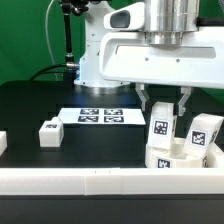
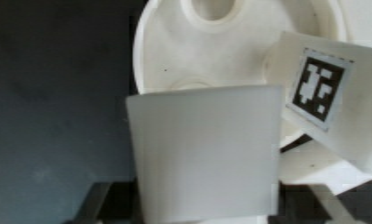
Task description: Assemble stool
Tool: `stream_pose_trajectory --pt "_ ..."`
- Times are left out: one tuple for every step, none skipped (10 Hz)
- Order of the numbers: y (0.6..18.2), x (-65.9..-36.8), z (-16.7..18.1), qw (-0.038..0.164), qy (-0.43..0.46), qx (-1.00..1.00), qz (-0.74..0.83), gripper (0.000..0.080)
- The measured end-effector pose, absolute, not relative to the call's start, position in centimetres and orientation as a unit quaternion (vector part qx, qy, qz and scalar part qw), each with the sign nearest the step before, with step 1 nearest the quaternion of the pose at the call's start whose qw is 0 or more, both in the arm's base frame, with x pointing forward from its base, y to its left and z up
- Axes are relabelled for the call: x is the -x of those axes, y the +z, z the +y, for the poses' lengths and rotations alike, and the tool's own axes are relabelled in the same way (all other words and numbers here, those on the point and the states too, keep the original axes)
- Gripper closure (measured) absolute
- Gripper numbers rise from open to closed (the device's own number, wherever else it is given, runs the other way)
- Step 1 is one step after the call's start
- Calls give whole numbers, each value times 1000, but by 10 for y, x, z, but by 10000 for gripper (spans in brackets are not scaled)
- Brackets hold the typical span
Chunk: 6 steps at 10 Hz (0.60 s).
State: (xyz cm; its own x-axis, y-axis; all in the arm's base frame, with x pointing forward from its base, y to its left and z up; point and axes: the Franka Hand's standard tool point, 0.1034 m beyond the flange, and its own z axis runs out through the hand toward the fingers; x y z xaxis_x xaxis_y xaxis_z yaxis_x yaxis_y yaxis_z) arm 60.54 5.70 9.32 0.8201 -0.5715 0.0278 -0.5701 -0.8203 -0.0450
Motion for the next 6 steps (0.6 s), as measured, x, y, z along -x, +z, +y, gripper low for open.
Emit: stream_pose_trajectory --pt "92 -605 55 33 -21 929 367 466" --pt "92 -604 52 45 -22 904 425 466" --pt "92 -604 51 54 -22 887 458 466" --pt "92 -606 50 63 -26 855 514 466" --pt "92 -607 49 65 -28 833 548 466" --pt "92 -607 49 66 -27 819 569 466"
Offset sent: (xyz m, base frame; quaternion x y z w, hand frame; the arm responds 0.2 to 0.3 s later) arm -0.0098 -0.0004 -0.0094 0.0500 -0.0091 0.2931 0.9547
